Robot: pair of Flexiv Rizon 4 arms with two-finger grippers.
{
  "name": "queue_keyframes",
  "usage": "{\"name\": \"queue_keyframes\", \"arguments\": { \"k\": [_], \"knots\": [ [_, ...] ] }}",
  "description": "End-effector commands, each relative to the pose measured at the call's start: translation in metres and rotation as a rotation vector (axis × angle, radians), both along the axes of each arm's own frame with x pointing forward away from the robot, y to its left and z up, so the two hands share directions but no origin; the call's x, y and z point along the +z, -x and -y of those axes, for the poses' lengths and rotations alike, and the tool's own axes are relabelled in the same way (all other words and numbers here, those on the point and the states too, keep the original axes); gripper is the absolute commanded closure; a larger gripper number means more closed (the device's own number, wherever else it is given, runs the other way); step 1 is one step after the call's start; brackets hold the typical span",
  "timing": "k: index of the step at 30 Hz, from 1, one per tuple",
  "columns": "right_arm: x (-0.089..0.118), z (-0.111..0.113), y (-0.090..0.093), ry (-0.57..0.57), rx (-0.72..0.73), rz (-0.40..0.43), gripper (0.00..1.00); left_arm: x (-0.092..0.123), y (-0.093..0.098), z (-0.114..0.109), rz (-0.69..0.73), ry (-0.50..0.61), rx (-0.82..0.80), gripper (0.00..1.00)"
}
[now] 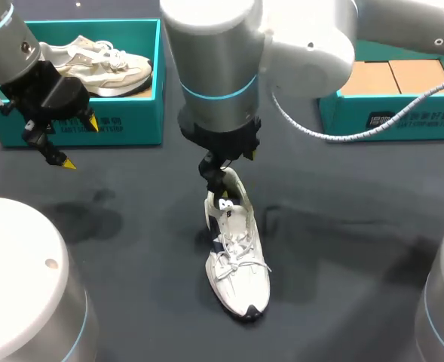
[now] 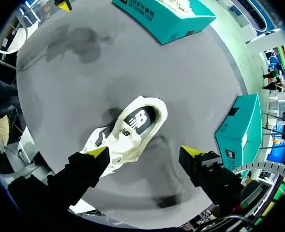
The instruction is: Take the shoe out of the shoebox, open the shoe tongue, remove and reinsert the insole, then place the shoe into the shoebox
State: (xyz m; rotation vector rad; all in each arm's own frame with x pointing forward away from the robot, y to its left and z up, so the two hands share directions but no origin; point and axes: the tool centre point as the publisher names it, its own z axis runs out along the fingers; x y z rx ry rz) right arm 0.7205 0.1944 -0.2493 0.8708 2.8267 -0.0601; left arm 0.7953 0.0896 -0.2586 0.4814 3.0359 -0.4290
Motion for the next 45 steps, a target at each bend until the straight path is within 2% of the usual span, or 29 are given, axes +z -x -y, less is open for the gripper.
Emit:
{"name": "queue_keyframes", "arguments": {
  "k": [1, 2, 13, 15, 21, 25, 33, 45],
  "knots": [
    [0.009, 0.004, -0.004, -0.002, 0.215, -0.033, 0.0, 0.0, 0.0, 0.0, 0.0, -0.003, 0.0, 0.0],
    [0.009, 0.002, -0.005, -0.002, 0.289, -0.058, 0.0, 0.0, 0.0, 0.0, 0.0, -0.003, 0.0, 0.0],
    [0.009, 0.002, -0.005, -0.002, 0.289, -0.058, 0.0, 0.0, 0.0, 0.0, 0.0, -0.003, 0.0, 0.0],
    [-0.002, -0.006, -0.015, 0.048, 0.319, -0.075, 0.0, 0.0, 0.0, 0.0, 0.0, -0.003, 0.0, 0.0],
    [-0.01, -0.018, -0.04, 0.047, 0.404, -0.025, 0.0, 0.0, 0.0, 0.0, 0.0, -0.003, 0.0, 0.0],
    [-0.019, -0.02, -0.053, 0.04, 0.445, -0.034, 0.0, 0.0, 0.0, 0.0, 0.0, -0.003, 0.0, 0.0],
    [-0.042, -0.022, -0.064, 0.026, 0.528, -0.056, 0.0, 0.0, 0.0, 0.0, 0.0, -0.003, 0.0, 0.0],
    [-0.07, -0.01, -0.075, 0.022, 0.588, -0.062, 0.0, 0.0, 0.0, 0.0, 0.0, -0.003, 0.0, 0.0]
  ]
}}
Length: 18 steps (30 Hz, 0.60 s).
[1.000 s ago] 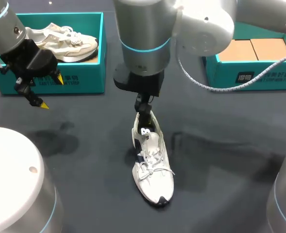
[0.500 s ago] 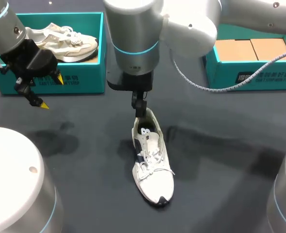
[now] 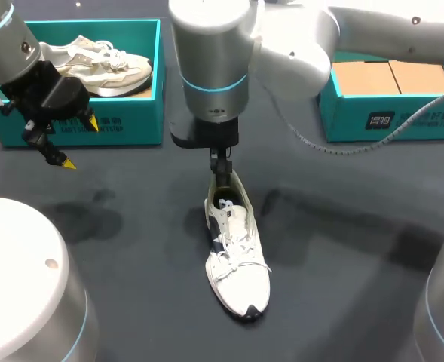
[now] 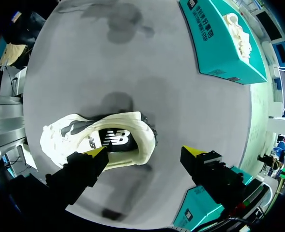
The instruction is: Take the shoe out of the shoebox, open the shoe tongue, remove and reinsert the insole, then place the shoe into the shoebox
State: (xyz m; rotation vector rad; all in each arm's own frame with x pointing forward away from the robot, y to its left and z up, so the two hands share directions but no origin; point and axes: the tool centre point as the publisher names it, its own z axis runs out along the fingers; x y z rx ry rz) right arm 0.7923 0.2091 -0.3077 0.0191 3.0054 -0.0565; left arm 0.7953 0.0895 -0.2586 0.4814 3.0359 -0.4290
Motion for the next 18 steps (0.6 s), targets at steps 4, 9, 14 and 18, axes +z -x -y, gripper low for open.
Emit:
{"name": "queue_keyframes", "arguments": {
  "k": [4, 9, 14, 18],
  "knots": [
    [-0.023, 0.006, -0.008, -0.016, 0.024, -0.003, 0.0, 0.0, 0.0, 0.0, 0.0, -0.003, 0.0, 0.0],
    [-0.037, 0.006, -0.015, -0.016, 0.03, -0.023, 0.0, 0.0, 0.0, 0.0, 0.0, -0.003, 0.0, 0.0],
    [-0.047, 0.004, -0.02, -0.02, 0.034, -0.035, 0.0, 0.0, 0.0, 0.0, 0.0, -0.003, 0.0, 0.0],
    [-0.054, 0.003, -0.024, -0.019, 0.038, -0.044, 0.0, 0.0, 0.0, 0.0, 0.0, -0.003, 0.0, 0.0]
  ]
}}
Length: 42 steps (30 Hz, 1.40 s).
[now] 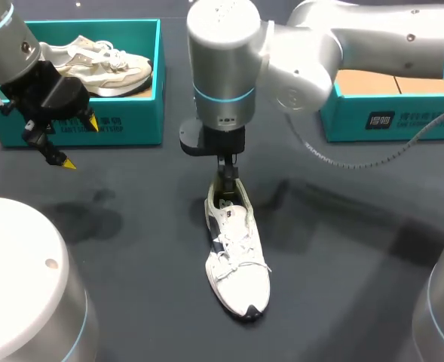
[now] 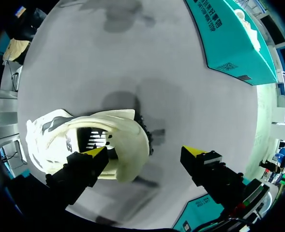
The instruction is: Take the shoe out of the shoebox, open the shoe tongue, remove and reinsert the insole, then place the shoe into the shoebox
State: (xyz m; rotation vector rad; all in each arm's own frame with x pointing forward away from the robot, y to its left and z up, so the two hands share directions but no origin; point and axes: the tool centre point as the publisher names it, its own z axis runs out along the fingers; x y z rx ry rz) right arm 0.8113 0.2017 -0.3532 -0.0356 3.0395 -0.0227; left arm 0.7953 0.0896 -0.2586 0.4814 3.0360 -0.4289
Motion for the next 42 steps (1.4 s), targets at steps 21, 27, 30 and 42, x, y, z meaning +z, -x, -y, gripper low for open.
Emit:
{"name": "queue_keyframes", "arguments": {
  "k": [21, 27, 30, 42],
  "knots": [
    [-0.035, 0.0, -0.009, -0.009, -0.002, -0.066, 0.28, 0.0, 0.0, 0.0, 0.0, -0.003, 0.0, 0.0],
    [-0.037, 0.0, -0.007, -0.011, -0.006, -0.072, 0.53, 0.0, 0.0, 0.0, 0.0, -0.003, 0.0, 0.0],
    [-0.037, 0.0, -0.006, -0.013, -0.006, -0.075, 0.64, 0.0, 0.0, 0.0, 0.0, -0.003, 0.0, 0.0],
    [-0.02, 0.001, 0.002, -0.002, -0.03, -0.05, 1.0, 0.0, 0.0, 0.0, 0.0, -0.003, 0.0, 0.0]
  ]
}}
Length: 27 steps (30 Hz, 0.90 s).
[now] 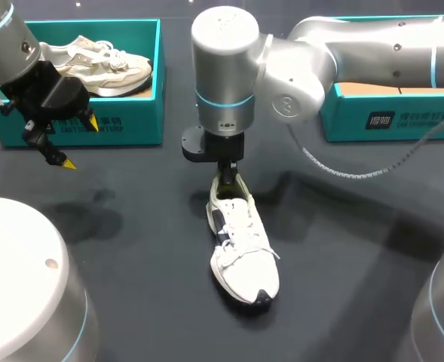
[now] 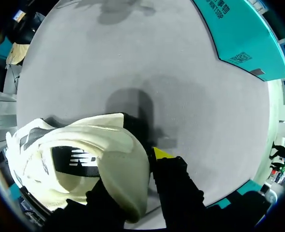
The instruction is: Take the shoe out of the shoebox, open the shoe tongue, remove and reinsert the insole, then place the shoe into the shoebox
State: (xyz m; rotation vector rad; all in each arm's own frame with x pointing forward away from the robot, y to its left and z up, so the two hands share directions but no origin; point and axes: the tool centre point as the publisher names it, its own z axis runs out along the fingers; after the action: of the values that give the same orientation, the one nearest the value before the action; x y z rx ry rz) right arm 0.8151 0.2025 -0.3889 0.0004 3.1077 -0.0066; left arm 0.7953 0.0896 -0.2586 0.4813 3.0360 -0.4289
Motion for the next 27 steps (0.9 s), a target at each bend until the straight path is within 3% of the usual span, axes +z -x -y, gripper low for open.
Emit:
{"name": "queue_keyframes", "arguments": {
  "k": [1, 10, 15, 27],
  "knots": [
    [0.021, 0.003, 0.006, 0.009, -0.01, 0.024, 1.0, 0.0, 0.0, 0.0, 0.0, -0.003, 0.0, 0.0],
    [0.081, 0.023, 0.001, 0.048, -0.04, 0.08, 1.0, 0.0, 0.0, 0.0, 0.0, -0.003, 0.0, 0.0],
    [0.104, 0.033, -0.004, 0.078, -0.042, 0.11, 1.0, 0.0, 0.0, 0.0, 0.0, -0.003, 0.0, 0.0],
    [0.16, 0.067, -0.037, 0.145, -0.078, 0.161, 1.0, 0.0, 0.0, 0.0, 0.0, -0.003, 0.0, 0.0]
  ]
}}
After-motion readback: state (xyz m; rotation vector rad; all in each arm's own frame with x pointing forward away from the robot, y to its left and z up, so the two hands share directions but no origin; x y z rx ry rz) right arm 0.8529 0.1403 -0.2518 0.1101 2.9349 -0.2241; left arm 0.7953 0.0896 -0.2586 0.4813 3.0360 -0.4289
